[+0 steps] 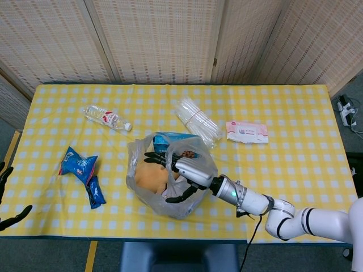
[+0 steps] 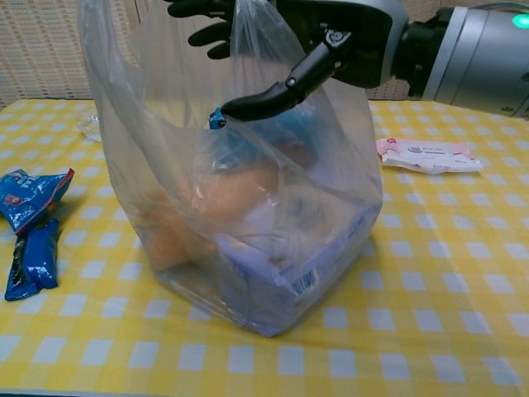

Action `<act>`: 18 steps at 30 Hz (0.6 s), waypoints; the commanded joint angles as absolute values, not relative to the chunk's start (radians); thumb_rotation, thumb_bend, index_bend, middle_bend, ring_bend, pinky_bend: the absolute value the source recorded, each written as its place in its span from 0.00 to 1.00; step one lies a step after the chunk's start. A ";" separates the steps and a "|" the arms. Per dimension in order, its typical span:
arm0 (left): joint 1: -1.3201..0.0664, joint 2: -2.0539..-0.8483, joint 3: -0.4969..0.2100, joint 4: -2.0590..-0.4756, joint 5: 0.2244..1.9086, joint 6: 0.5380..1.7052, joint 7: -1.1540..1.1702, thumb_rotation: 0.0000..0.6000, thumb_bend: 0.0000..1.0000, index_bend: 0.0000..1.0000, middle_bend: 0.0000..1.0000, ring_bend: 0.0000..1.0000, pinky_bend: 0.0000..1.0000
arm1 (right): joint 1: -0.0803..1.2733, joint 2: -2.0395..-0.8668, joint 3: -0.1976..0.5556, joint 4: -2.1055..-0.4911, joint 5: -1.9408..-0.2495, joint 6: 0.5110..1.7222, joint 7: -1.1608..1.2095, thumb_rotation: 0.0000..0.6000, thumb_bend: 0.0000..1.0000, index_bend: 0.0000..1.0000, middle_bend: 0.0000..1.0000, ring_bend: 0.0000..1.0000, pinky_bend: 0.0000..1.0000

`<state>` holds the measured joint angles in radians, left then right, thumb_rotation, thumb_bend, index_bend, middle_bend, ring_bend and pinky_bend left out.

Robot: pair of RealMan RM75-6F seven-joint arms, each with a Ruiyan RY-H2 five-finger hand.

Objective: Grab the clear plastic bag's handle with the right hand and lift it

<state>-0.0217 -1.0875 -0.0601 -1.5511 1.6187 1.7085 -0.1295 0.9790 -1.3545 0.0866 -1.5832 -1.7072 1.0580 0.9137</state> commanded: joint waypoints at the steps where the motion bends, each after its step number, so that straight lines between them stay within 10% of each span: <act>1: -0.022 -1.087 -0.059 -1.550 1.621 1.707 -0.132 1.00 0.19 0.00 0.03 0.03 0.00 | 0.982 -1.376 0.092 -1.558 -1.702 1.066 0.927 1.00 0.25 0.00 0.00 0.06 0.00; 18: -0.022 -1.084 -0.064 -1.548 1.613 1.705 -0.143 1.00 0.19 0.00 0.03 0.03 0.00 | 1.025 -1.462 0.098 -1.424 -1.722 1.088 1.023 1.00 0.24 0.00 0.00 0.06 0.00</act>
<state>-0.0223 -1.0842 -0.0638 -1.5477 1.6135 1.7052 -0.1432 1.0232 -1.4596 0.0980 -1.4256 -1.7208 1.0881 1.0211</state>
